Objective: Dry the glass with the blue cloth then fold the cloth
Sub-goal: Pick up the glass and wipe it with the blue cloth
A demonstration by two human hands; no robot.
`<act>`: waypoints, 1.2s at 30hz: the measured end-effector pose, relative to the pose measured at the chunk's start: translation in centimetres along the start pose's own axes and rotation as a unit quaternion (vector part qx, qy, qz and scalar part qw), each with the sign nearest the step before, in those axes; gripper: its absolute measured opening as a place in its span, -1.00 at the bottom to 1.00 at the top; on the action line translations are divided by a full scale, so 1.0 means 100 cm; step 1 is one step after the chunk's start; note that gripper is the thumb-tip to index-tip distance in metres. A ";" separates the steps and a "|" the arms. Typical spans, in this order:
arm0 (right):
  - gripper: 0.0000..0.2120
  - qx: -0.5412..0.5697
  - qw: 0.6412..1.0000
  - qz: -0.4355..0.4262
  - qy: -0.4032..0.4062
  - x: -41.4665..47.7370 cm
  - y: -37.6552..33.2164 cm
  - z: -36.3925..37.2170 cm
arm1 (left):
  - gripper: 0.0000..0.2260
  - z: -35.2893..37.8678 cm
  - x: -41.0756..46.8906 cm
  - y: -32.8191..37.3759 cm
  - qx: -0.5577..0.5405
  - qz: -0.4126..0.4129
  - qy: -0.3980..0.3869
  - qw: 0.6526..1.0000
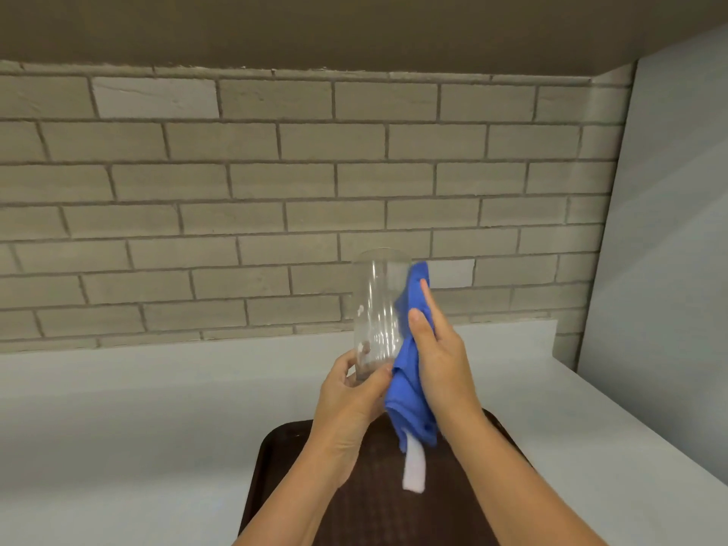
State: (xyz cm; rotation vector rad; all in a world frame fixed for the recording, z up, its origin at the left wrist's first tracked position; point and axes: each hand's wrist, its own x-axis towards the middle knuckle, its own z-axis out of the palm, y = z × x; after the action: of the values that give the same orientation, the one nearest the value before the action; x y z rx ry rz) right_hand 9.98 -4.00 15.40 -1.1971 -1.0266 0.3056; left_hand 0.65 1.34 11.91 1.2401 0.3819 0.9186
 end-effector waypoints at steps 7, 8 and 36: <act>-0.66 0.001 0.999 -0.034 -0.020 -0.040 0.018 0.002 | -0.65 0.002 0.002 0.002 0.046 0.037 0.024 0.998; -0.65 0.002 0.999 -0.045 -0.021 -0.035 0.014 0.000 | -0.63 0.004 0.000 0.001 0.057 0.038 0.023 0.997; -0.68 -0.041 0.979 -0.175 -0.094 -0.038 0.012 -0.025 | -0.63 0.021 -0.007 0.003 -0.082 -0.030 -0.080 0.993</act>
State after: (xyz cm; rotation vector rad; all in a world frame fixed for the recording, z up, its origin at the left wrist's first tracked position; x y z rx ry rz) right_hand 10.24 -7.63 12.46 -1.0498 -1.4050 0.1002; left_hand 1.56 -0.53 12.67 1.1368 0.2105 0.7767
